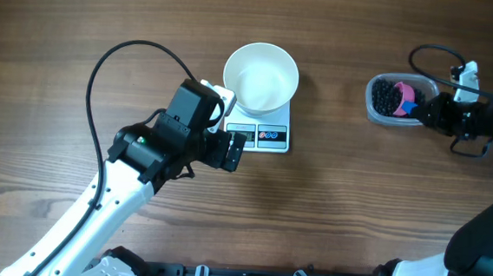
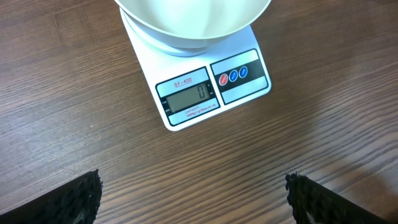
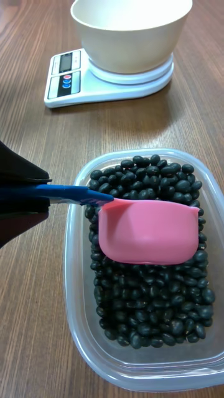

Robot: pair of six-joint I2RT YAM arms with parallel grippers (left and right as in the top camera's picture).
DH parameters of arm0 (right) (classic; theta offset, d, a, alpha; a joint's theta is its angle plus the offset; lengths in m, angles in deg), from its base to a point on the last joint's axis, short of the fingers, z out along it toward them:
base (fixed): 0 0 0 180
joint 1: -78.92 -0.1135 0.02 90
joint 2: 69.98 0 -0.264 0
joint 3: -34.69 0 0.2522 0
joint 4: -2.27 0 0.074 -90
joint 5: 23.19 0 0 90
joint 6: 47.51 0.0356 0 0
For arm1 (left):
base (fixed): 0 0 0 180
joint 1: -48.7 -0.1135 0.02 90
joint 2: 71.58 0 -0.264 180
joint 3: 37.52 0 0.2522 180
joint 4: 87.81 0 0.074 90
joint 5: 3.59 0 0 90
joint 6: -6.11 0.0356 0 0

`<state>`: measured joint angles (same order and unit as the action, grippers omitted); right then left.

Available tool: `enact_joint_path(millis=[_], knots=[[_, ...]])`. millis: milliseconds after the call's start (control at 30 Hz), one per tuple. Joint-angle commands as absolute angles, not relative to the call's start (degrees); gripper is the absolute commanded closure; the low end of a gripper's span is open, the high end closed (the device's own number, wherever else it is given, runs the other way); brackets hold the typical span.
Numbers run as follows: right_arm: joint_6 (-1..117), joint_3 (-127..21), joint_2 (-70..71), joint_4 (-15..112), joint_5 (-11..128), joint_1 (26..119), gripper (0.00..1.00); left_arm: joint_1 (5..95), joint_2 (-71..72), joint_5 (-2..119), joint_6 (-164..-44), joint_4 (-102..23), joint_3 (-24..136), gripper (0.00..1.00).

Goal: Scoop item into bowl and weigh 150g on scale
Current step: 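Dip the pink scoop into the black beans with the right gripper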

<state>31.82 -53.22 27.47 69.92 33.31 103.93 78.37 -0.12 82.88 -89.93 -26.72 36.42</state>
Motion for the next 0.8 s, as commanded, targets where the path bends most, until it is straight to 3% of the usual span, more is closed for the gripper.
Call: enact_joint_path(millis=[0, 767], knots=[[35.2, -51.85, 28.49, 70.16, 29.42, 103.54, 0.96, 78.15, -0.54, 82.4, -88.6, -26.7, 37.54, 0.0], [38.59, -51.69, 28.49, 68.24, 25.79, 106.54, 0.96, 78.15, -0.54, 82.4, -88.6, -26.72, 37.54, 0.0]])
